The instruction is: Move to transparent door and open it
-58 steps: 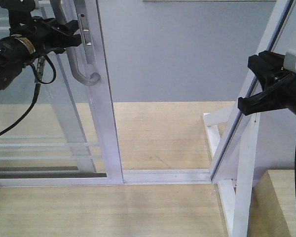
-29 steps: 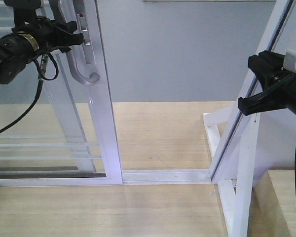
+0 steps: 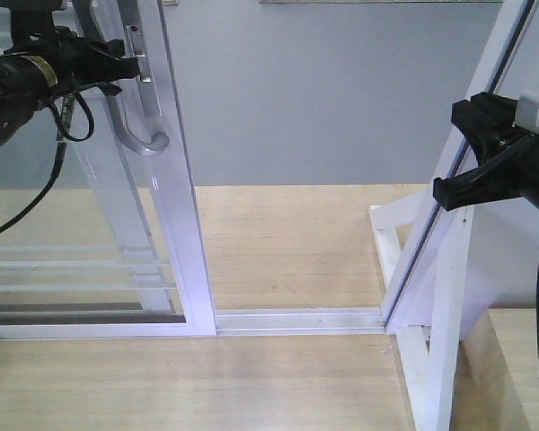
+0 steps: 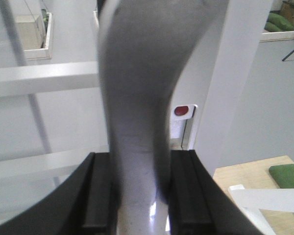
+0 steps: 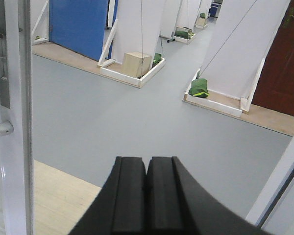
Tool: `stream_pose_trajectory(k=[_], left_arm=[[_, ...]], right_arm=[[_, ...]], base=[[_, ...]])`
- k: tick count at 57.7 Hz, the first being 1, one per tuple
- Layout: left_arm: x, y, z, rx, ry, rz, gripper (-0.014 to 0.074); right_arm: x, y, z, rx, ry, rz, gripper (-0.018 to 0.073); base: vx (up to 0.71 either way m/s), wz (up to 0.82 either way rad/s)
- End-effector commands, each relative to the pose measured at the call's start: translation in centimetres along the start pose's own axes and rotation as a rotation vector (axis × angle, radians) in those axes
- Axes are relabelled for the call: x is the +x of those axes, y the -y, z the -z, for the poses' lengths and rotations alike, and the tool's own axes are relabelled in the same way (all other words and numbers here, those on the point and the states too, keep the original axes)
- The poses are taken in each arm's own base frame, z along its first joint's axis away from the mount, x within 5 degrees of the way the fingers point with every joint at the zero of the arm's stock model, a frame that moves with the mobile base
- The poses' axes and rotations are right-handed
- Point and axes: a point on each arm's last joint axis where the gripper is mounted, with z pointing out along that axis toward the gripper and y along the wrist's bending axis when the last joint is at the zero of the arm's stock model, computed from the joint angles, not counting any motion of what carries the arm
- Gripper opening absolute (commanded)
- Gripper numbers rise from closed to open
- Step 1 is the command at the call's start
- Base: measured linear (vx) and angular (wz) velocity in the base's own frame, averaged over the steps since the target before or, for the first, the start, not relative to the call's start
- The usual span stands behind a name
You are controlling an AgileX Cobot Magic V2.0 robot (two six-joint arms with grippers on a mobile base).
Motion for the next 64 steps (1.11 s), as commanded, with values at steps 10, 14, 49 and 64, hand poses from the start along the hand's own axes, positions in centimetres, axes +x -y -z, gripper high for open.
stream_pose_trajectory(k=[10, 14, 49, 64], left_arm=[[-3.2, -2.7, 2.5, -0.099, 0.043, 0.026, -0.0006], [-3.2, -3.0, 2.7, -0.114, 0.031, 0.029, -0.0006], [-0.3, -0.9, 10.9, -0.042, 0.063, -0.02, -0.0006], [1.3, 0.9, 19.0, -0.026, 0.126, -0.064, -0.0006]], right_arm=[[-1.7, 0.3, 0.3, 0.01, 0.1, 0.007, -0.0005], [-1.7, 0.3, 0.3, 0.01, 0.1, 0.007, -0.0005], [-1.7, 0.3, 0.5, 0.014, 0.087, 0.008, -0.0005], [-1.9, 0.7, 3.0, 0.048, 0.021, 0.011, -0.0005]], base=[[0.0, 0.0], [0.0, 0.0], [0.0, 0.0], [0.0, 0.0]])
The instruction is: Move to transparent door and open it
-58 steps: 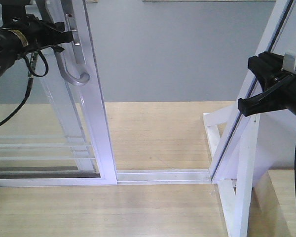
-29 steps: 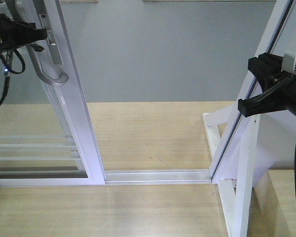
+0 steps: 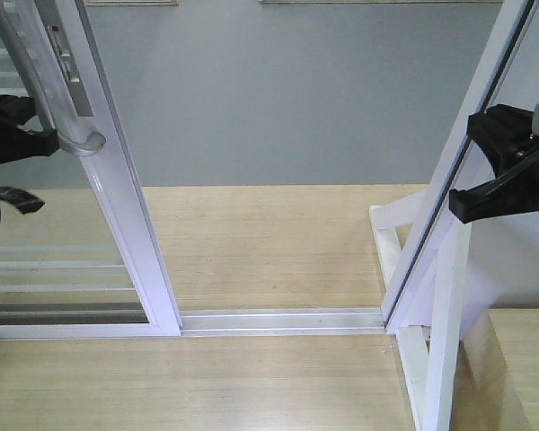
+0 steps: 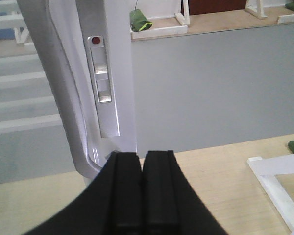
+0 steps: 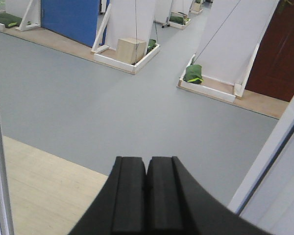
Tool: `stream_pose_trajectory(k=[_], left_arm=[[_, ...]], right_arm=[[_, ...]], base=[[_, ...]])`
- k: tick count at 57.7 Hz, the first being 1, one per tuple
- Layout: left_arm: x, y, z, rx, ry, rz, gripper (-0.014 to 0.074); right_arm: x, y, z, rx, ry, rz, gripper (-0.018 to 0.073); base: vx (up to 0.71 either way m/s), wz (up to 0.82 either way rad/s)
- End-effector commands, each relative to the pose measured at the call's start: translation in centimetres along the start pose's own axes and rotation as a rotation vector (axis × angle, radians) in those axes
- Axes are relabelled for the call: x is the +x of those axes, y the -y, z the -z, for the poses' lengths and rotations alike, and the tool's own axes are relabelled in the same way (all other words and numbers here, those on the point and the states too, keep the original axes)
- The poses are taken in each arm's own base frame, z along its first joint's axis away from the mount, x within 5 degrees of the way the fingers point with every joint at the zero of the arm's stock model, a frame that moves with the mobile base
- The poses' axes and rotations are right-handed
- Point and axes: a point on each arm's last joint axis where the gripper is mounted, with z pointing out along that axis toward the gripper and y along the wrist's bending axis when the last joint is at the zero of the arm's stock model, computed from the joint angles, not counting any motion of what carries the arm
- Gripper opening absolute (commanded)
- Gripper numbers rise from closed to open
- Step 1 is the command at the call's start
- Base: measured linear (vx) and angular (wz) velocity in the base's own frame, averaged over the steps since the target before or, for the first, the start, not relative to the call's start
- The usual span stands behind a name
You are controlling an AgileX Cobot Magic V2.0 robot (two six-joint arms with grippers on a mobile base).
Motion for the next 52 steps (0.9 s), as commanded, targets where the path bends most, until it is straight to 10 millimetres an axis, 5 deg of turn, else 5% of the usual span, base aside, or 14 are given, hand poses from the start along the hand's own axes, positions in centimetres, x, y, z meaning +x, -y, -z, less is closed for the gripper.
stream_pose_trajectory(k=[1, 27, 38, 52], left_arm=[[-1.1, 0.9, 3.1, 0.043, 0.133, -0.006, -0.0006], [5.4, 2.3, 13.3, 0.057, 0.171, 0.101, -0.0006], [6.0, 2.2, 15.7, 0.064, 0.207, 0.16, -0.0006], [6.0, 2.1, 16.5, 0.05, 0.236, 0.037, -0.0006]], right_arm=[[-1.6, 0.4, 1.4, 0.024, 0.072, 0.009, -0.0005], [-0.5, 0.6, 9.9, 0.1, 0.116, -0.017, -0.0003], [1.7, 0.1, 11.5, 0.104, 0.142, -0.03, -0.0003], [1.7, 0.1, 11.7, 0.107, 0.154, -0.028, -0.0001]], base=[[0.0, 0.0], [0.0, 0.0], [0.0, 0.0], [0.0, 0.0]])
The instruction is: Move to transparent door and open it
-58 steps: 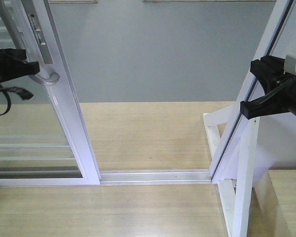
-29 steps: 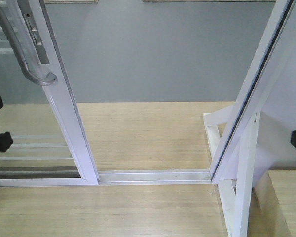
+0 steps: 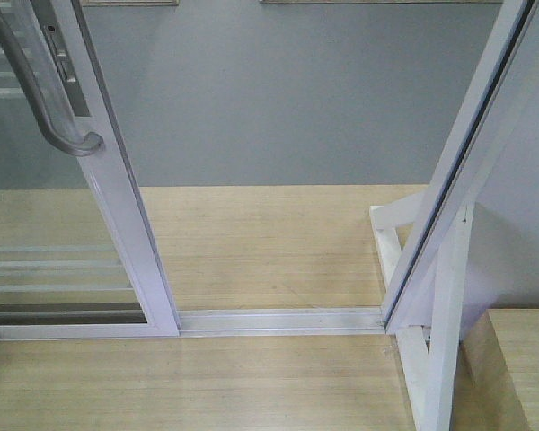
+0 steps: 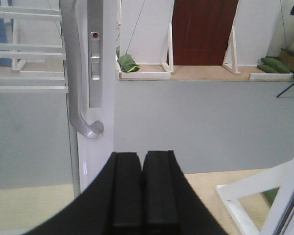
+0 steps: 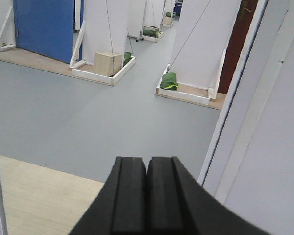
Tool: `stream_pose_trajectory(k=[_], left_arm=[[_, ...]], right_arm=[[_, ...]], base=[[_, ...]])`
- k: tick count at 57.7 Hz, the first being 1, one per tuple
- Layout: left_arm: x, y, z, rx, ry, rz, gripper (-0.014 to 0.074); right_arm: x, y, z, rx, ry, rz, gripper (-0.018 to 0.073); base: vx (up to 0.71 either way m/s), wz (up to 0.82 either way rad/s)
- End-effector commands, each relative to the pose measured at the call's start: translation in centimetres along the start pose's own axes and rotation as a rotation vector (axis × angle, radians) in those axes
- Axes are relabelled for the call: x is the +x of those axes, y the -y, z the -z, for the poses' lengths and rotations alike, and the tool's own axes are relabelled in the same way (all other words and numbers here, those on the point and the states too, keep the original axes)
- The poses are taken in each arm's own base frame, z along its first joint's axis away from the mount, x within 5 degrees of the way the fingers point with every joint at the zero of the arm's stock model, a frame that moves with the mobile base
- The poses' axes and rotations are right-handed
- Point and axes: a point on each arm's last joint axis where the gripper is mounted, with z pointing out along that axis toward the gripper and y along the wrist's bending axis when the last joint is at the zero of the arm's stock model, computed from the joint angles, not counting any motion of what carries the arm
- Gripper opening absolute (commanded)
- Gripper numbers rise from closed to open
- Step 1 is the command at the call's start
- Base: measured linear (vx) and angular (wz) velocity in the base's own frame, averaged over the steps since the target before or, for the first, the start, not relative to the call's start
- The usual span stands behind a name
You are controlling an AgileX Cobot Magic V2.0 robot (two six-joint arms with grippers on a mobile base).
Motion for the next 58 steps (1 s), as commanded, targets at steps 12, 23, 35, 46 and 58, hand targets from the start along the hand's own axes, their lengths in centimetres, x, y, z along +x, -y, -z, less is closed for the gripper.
stream_pose_trajectory(k=[12, 23, 35, 46, 58], left_arm=[[-1.31, 0.43, 0.11, 0.036, 0.074, -0.105, -0.0006], [-1.21, 0.36, 0.1, 0.03, 0.062, -0.105, -0.0006], [-1.21, 0.36, 0.1, 0.03, 0.062, -0.105, -0.0006], [-1.17, 0.34, 0.1, 0.028, 0.057, -0.1, -0.0006], [-0.95, 0.74, 0.11, 0.074, 0.034, -0.044, -0.0006]], right_arm=[[-1.61, 0.16, 0.19, 0.007, 0.103, 0.016, -0.0001], [-1.61, 0.16, 0.19, 0.007, 0.103, 0.016, -0.0001], [-1.61, 0.16, 0.19, 0.007, 0.103, 0.016, 0.0], [-1.61, 0.16, 0.19, 0.007, 0.103, 0.016, 0.0], [-1.61, 0.16, 0.19, 0.007, 0.103, 0.016, 0.0]], base=[[0.0, 0.0], [0.0, 0.0], [0.0, 0.0], [0.0, 0.0], [0.0, 0.0]])
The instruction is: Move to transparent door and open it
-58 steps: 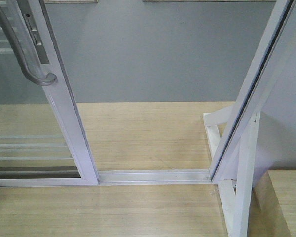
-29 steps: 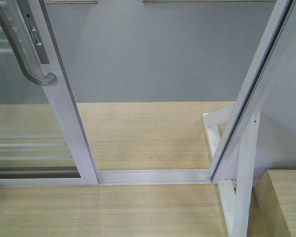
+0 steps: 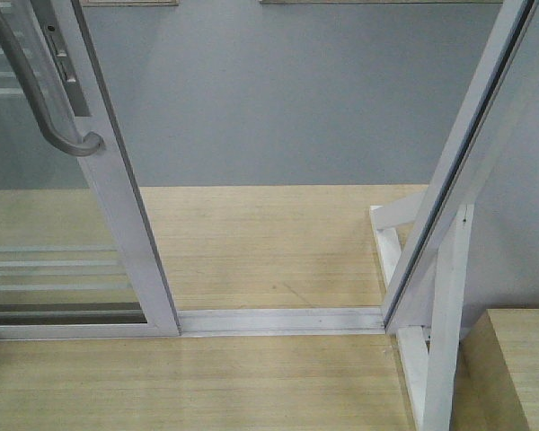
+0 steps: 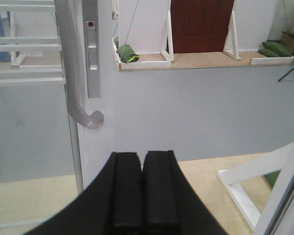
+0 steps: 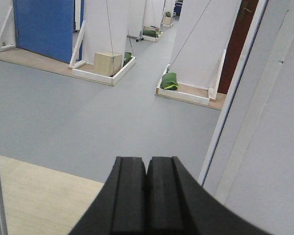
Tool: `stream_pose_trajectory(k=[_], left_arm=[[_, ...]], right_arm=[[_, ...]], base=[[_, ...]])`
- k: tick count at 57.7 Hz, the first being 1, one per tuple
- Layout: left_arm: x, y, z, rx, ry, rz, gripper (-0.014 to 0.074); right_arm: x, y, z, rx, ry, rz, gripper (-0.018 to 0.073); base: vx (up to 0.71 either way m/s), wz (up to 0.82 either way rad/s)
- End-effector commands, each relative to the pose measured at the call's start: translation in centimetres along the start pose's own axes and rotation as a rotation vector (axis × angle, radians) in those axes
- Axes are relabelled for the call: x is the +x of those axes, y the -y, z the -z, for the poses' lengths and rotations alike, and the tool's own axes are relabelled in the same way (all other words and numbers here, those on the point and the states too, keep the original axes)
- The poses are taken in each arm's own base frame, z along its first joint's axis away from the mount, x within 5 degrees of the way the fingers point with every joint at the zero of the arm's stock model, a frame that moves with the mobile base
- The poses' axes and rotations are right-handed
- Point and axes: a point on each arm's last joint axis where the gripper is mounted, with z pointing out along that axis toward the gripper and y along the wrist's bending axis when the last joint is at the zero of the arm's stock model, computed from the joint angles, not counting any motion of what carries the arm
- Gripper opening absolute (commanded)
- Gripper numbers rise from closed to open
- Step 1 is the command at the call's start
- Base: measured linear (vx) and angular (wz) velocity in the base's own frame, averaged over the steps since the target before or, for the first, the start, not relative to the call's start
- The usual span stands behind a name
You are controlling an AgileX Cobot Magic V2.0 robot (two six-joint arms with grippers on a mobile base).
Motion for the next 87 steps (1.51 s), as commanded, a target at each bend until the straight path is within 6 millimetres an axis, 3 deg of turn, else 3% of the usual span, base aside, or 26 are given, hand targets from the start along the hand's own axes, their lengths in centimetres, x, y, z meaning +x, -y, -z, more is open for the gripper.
stream_pose_trajectory(k=[1, 28, 42, 52, 66, 87], left_arm=[[-1.4, 0.6, 0.1, 0.058, 0.084, -0.038, -0.0006], [-2.0, 0.8, 0.2, 0.078, 0.15, -0.109, -0.0006], [-1.9, 0.3, 2.2, -0.002, 0.211, -0.15, -0.0006], [1.2, 0.0, 2.9, -0.013, 0.203, -0.128, -0.0006], [6.7, -0.8, 1.3, -0.041, 0.222, -0.077, -0.0006], [6.9, -0.7, 1.2, -0.033, 0.173, -0.078, -0.0006]], right_arm=[[-1.6, 0.2, 0.2, 0.007, 0.103, 0.016, 0.0], [-1.6, 0.2, 0.2, 0.007, 0.1, 0.016, 0.0], [-1.6, 0.2, 0.2, 0.007, 0.098, 0.016, 0.0], [-1.6, 0.2, 0.2, 0.007, 0.098, 0.016, 0.0], [-1.5, 0.2, 0.2, 0.007, 0.095, 0.016, 0.0], [-1.5, 0.2, 0.2, 0.007, 0.095, 0.016, 0.0]], base=[[0.0, 0.0], [0.0, 0.0], [0.0, 0.0], [0.0, 0.0], [0.0, 0.0], [0.0, 0.0]])
